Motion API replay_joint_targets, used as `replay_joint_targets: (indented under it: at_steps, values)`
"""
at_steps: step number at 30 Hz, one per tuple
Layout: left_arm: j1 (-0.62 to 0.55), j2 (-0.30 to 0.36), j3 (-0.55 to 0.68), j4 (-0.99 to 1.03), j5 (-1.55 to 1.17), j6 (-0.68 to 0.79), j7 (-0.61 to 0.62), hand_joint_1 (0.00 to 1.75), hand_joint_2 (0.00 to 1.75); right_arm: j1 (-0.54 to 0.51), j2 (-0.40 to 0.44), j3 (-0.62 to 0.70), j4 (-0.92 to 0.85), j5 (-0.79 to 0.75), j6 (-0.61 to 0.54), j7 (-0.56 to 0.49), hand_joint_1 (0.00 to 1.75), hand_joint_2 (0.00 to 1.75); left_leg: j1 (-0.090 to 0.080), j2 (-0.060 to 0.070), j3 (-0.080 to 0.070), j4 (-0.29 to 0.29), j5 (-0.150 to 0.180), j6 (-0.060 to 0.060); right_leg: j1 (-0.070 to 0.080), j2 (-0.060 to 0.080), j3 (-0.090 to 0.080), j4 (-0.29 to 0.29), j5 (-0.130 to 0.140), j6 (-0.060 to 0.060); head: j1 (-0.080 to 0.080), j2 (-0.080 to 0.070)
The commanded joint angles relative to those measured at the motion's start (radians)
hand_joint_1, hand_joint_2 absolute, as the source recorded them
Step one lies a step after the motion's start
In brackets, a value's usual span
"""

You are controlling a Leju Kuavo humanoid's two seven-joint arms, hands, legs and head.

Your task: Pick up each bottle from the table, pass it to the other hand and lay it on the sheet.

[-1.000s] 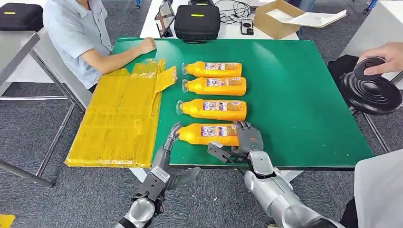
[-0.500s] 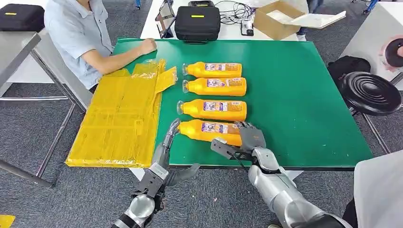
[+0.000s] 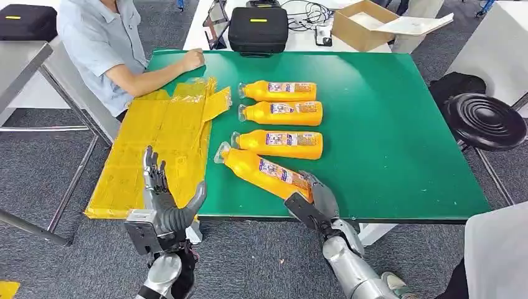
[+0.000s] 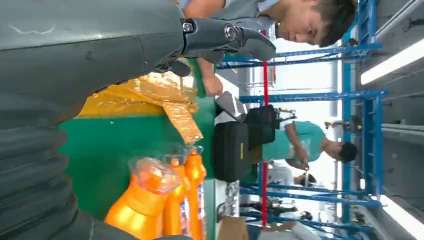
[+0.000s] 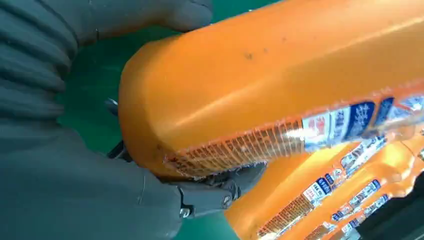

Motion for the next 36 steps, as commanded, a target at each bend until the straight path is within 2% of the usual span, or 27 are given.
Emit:
replay_joint_targets:
  at_steps: [1, 3, 5, 6, 8, 11, 18, 22, 29, 31, 36]
  values:
    - [0.081, -0.004, 0.066, -0.143, 0.138, -0.077, 0.034, 0.00, 1.75, 0.146, 0.015, -0.066, -0.320, -0.168, -0.066, 0.004, 1.75, 1.75, 0.000, 0.000, 0.000, 0.000, 0.000, 0.000, 0.000, 0.000, 0.000, 0.000, 0.000, -0.001, 0.000, 0.000]
    - [0.088, 0.019, 0.035, -0.136, 0.173, -0.142, 0.107, 0.00, 1.75, 0.177, 0.009, -0.057, -0.382, -0.196, -0.091, 0.018, 1.75, 1.75, 0.001, 0.000, -0.002, 0.001, -0.001, -0.001, 0.000, 0.000, -0.001, 0.000, -0.001, -0.001, 0.000, 0.000]
    - [0.080, 0.066, -0.018, -0.075, 0.244, -0.310, 0.214, 0.00, 1.75, 0.210, 0.000, -0.042, -0.435, -0.237, -0.082, 0.026, 1.75, 1.75, 0.000, -0.001, -0.001, 0.000, -0.001, -0.001, -0.001, 0.000, 0.000, 0.000, -0.001, -0.002, 0.000, 0.000]
    - [0.075, 0.076, -0.030, -0.037, 0.251, -0.369, 0.218, 0.00, 1.75, 0.213, -0.006, -0.025, -0.439, -0.247, -0.060, 0.030, 1.75, 1.75, -0.001, -0.002, -0.001, -0.001, 0.000, 0.000, -0.002, -0.001, 0.000, -0.001, -0.001, -0.001, 0.000, 0.000]
    - [0.052, 0.109, -0.092, 0.062, 0.155, -0.392, 0.235, 0.00, 1.75, 0.212, -0.009, 0.013, -0.435, -0.268, 0.006, 0.038, 1.75, 1.75, -0.001, -0.002, -0.001, -0.002, 0.000, 0.000, -0.002, -0.001, 0.000, -0.001, 0.000, -0.001, 0.001, 0.000]
    - [0.011, 0.106, -0.157, 0.206, 0.136, -0.460, 0.274, 0.00, 1.75, 0.204, 0.000, 0.117, -0.431, -0.246, 0.080, 0.019, 1.75, 1.75, 0.000, -0.001, 0.000, -0.003, 0.000, -0.001, -0.001, 0.000, 0.000, -0.003, 0.000, -0.002, 0.000, 0.000]
    - [-0.020, 0.087, -0.154, 0.188, 0.179, -0.522, 0.248, 0.00, 1.75, 0.186, 0.018, 0.265, -0.431, -0.182, 0.098, 0.010, 1.75, 1.75, 0.000, 0.001, -0.003, 0.000, 0.000, -0.001, 0.000, 0.000, -0.003, -0.001, 0.000, -0.001, 0.000, 0.000]
    - [-0.029, 0.075, -0.132, 0.167, 0.187, -0.499, 0.238, 0.00, 1.75, 0.204, 0.021, 0.314, -0.460, -0.183, 0.100, -0.011, 1.75, 1.75, 0.000, 0.000, -0.004, 0.000, 0.000, 0.000, 0.000, 0.000, -0.004, 0.000, 0.000, -0.001, 0.000, 0.000]
    - [-0.030, 0.076, -0.130, 0.165, 0.188, -0.499, 0.239, 0.00, 1.75, 0.207, 0.021, 0.316, -0.462, -0.183, 0.098, -0.011, 1.75, 1.75, 0.001, -0.001, -0.003, 0.000, 0.000, -0.001, 0.000, -0.001, -0.002, -0.001, 0.000, -0.002, 0.000, 0.000]
    - [-0.028, 0.066, -0.109, 0.147, 0.225, -0.504, 0.229, 0.00, 1.75, 0.222, 0.016, 0.342, -0.503, -0.192, 0.097, -0.046, 1.75, 1.75, 0.001, 0.000, -0.003, 0.000, -0.001, -0.001, 0.000, 0.000, -0.002, -0.001, 0.000, -0.002, 0.000, 0.000]
    - [-0.027, 0.052, -0.072, 0.062, 0.288, -0.505, 0.205, 0.00, 1.75, 0.223, 0.025, 0.395, -0.489, -0.206, 0.110, -0.034, 1.75, 1.75, 0.000, 0.000, -0.005, 0.000, 0.000, -0.001, 0.000, 0.000, -0.005, 0.000, 0.000, -0.001, 0.000, 0.000]
